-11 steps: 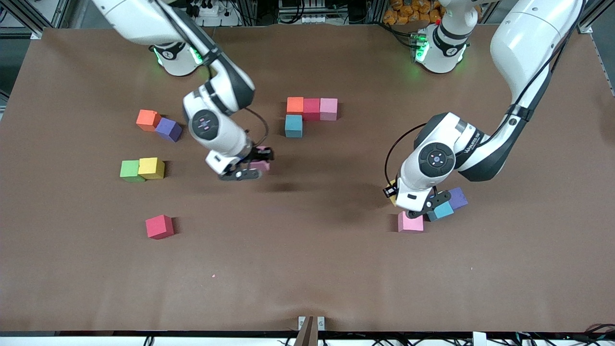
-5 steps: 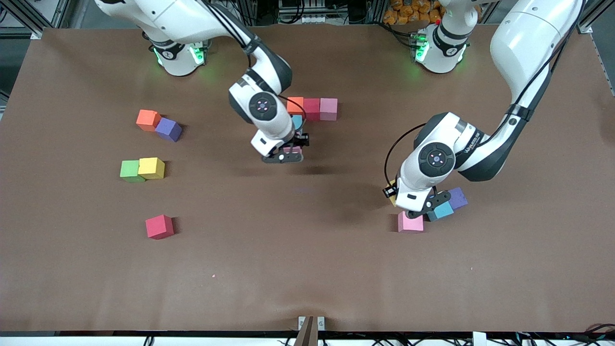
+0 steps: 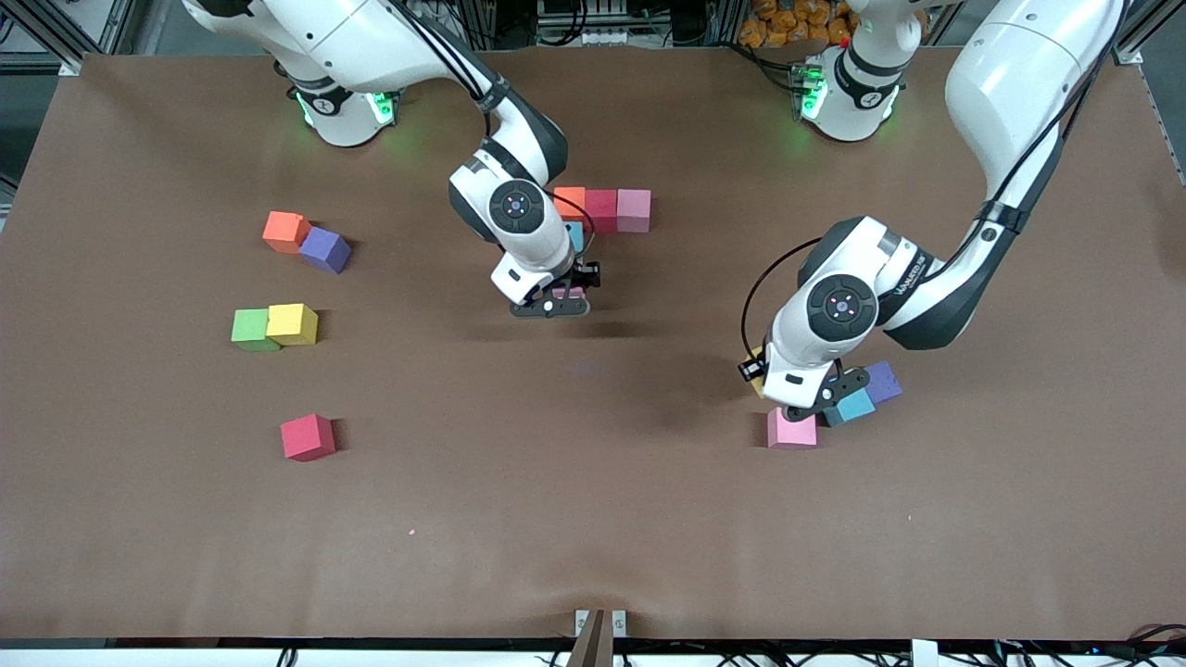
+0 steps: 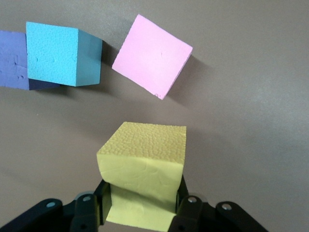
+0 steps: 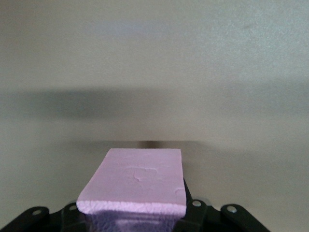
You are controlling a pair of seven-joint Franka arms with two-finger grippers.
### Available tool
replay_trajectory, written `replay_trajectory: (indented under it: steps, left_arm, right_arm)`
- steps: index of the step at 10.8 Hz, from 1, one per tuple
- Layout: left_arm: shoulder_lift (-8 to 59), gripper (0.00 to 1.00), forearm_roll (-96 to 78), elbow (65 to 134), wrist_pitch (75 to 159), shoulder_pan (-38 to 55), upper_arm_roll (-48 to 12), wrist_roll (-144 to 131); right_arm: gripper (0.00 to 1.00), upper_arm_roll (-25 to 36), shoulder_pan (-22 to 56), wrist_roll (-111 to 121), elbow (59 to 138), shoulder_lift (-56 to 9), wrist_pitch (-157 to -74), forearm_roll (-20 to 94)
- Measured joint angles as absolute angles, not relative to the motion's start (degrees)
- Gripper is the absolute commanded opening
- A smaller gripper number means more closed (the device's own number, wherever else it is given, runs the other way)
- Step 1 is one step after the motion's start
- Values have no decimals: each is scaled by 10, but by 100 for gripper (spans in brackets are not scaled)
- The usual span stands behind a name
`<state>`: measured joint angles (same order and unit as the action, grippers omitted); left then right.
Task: Arrange 11 blocks into digit 3
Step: 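Lower the lavender cube below the cyan cube and open the right gripper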
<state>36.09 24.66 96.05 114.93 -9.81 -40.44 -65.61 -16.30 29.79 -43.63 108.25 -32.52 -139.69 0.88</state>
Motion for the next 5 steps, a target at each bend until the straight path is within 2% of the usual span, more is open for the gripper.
replay_trajectory:
  steps: [5]
  left_arm:
    - [361,38,247,961,1148,-98,-404,-656]
  right_arm:
    - [34,-162,296,-437,1104,-334,-1418,9]
